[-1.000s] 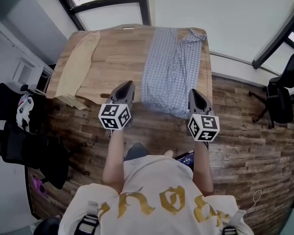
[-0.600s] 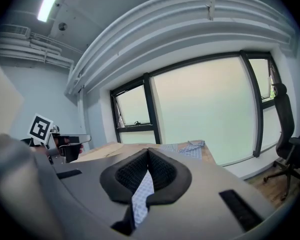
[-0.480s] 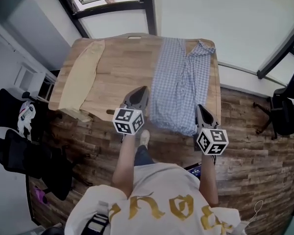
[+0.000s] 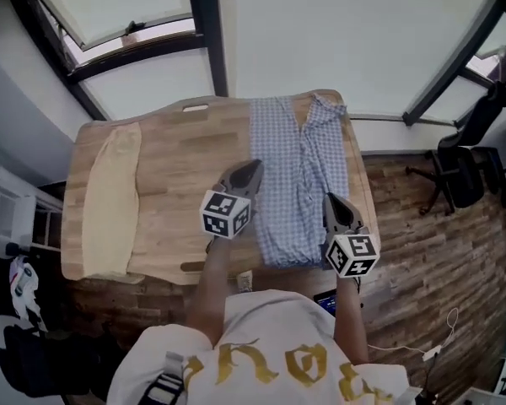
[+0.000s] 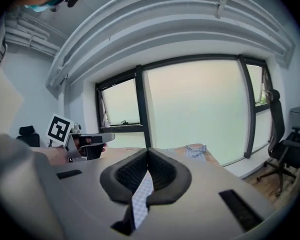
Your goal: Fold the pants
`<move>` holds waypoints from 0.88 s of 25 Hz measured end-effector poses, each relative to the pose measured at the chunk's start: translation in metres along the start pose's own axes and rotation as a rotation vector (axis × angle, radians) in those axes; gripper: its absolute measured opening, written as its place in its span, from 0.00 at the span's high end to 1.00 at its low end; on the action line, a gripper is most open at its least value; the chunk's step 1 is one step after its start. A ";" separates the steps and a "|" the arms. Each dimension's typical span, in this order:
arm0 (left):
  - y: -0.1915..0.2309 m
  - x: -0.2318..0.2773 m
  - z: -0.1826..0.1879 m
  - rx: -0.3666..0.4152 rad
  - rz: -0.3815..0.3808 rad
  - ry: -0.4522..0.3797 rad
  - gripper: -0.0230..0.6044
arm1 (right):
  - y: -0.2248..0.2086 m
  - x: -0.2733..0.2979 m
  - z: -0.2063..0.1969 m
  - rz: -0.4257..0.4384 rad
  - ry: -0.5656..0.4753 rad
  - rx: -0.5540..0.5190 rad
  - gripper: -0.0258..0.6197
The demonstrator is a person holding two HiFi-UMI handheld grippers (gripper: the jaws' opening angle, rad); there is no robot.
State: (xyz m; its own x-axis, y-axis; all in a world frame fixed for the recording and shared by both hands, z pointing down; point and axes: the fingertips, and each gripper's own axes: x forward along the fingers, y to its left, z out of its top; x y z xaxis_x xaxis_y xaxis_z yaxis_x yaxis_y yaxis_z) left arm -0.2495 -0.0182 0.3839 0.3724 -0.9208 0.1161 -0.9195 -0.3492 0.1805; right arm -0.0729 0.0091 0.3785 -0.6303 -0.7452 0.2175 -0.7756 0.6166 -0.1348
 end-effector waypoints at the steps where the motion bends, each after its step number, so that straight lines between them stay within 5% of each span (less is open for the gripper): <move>1: 0.010 0.003 -0.003 0.008 -0.017 0.012 0.90 | 0.004 0.005 -0.004 -0.030 -0.006 0.025 0.93; 8: 0.030 0.032 -0.019 -0.004 -0.154 0.044 0.90 | 0.005 0.010 -0.024 -0.218 0.017 0.046 0.93; 10: 0.037 0.037 -0.021 -0.009 -0.139 0.040 0.90 | -0.002 0.011 -0.029 -0.275 0.025 0.043 0.93; 22: 0.062 0.044 -0.052 -0.024 -0.132 0.130 0.90 | 0.014 0.031 -0.057 -0.254 0.090 0.112 0.93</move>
State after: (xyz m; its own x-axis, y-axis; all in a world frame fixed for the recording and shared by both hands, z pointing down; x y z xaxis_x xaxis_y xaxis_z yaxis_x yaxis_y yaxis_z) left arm -0.2835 -0.0710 0.4514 0.5042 -0.8365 0.2144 -0.8588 -0.4598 0.2259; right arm -0.1017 0.0092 0.4385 -0.4134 -0.8439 0.3420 -0.9105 0.3773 -0.1694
